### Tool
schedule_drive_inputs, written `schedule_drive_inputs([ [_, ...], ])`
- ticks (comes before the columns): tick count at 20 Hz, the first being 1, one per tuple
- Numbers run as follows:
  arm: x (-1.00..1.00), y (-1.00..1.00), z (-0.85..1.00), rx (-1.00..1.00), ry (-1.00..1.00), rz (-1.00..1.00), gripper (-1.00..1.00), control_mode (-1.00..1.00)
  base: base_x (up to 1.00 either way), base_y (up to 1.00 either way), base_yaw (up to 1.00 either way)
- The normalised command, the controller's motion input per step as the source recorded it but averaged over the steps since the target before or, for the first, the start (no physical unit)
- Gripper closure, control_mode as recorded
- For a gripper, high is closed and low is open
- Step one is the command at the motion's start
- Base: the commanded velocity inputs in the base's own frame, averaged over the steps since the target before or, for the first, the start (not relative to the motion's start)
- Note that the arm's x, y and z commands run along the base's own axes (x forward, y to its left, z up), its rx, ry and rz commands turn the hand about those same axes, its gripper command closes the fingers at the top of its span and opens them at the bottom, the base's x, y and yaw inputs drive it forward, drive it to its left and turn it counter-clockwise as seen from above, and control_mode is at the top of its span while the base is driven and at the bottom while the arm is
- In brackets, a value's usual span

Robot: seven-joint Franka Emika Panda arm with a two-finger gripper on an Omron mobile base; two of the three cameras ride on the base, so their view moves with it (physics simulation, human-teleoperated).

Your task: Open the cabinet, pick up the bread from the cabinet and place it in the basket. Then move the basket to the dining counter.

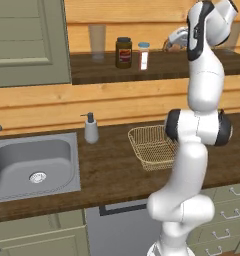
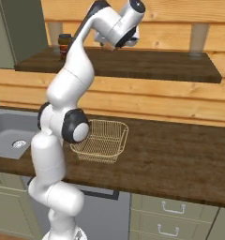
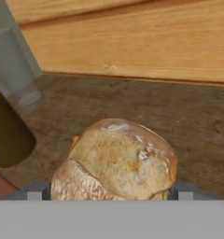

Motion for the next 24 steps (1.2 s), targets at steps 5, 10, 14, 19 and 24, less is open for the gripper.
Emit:
schedule_drive_inputs([
  [5, -1.0, 0.1, -0.22, -0.1, -0.1, -0.14, 1.0, -1.0, 0.0, 0.0, 0.0],
  [10, -1.0, 0.5, -0.11, -0.09, -0.04, -0.23, 1.0, -1.0, 0.0, 0.0, 0.0],
  [14, -1.0, 0.41, -0.13, -0.11, 0.08, -0.28, 1.0, -1.0, 0.0, 0.0, 0.0],
  [19, -1.0, 0.32, -0.52, -0.18, 0.09, -0.28, 1.0, -1.0, 0.0, 0.0, 0.0],
  [24, -1.0, 0.27, -0.78, -0.25, 0.03, -0.27, 1.0, -1.0, 0.0, 0.0, 0.0],
])
